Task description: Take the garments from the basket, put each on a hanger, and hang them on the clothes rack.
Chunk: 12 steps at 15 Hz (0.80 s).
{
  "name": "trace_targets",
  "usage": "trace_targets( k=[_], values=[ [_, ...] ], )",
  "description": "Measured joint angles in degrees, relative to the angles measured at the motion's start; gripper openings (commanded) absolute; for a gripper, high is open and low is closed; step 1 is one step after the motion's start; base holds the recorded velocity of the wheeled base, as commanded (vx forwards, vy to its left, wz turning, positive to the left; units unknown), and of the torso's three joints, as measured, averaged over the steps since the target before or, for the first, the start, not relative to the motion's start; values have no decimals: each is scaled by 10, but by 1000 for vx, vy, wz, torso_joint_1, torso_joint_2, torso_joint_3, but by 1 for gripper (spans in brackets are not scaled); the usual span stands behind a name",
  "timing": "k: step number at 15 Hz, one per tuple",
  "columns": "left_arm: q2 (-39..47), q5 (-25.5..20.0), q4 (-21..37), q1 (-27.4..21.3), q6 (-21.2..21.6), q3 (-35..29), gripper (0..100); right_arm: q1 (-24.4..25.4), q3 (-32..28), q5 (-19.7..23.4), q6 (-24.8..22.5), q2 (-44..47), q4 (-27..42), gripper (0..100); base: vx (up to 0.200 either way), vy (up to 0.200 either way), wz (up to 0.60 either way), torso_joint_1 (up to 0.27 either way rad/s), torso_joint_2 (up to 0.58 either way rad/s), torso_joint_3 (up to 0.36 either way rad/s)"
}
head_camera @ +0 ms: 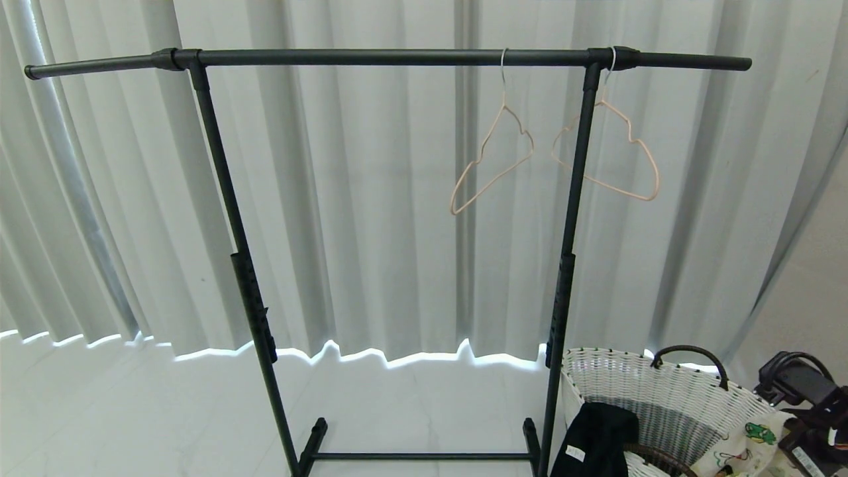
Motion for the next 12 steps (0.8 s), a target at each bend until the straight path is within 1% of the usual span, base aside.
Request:
trace_targets(
  k=[1, 2, 4, 6, 7, 8, 9, 12],
  values=[
    [0, 2, 0, 0, -2, 0, 100, 0, -17, -5, 0, -39, 54, 0, 0, 0, 0, 0, 0, 0],
    [0, 4, 0, 0, -3, 0, 100, 0, -45, -7, 2, -81, 139, 0, 0, 0, 0, 0, 0, 0],
    [0, 4, 0, 0, -2, 0, 100, 0, -145, -10, 10, -162, 344, 0, 0, 0, 0, 0, 0, 0],
    [0, 2, 0, 0, -2, 0, 100, 0, -251, -10, 18, -223, 495, 0, 0, 0, 0, 0, 0, 0],
    [0, 2, 0, -1, -3, 0, 100, 0, -296, -11, 21, -249, 534, 0, 0, 0, 0, 0, 0, 0],
    [0, 4, 0, -1, -4, 0, 100, 2, -327, -12, 20, -271, 556, 0, 0, 0, 0, 0, 0, 0],
    [0, 4, 0, -1, -5, 0, 100, 5, -349, -12, 17, -289, 561, 0, 0, 0, 0, 0, 0, 0],
    [0, 5, 0, -1, -4, 0, 100, 14, -371, -12, 8, -322, 564, 0, -200, 0, 0, 4, 4, 2]
  ],
)
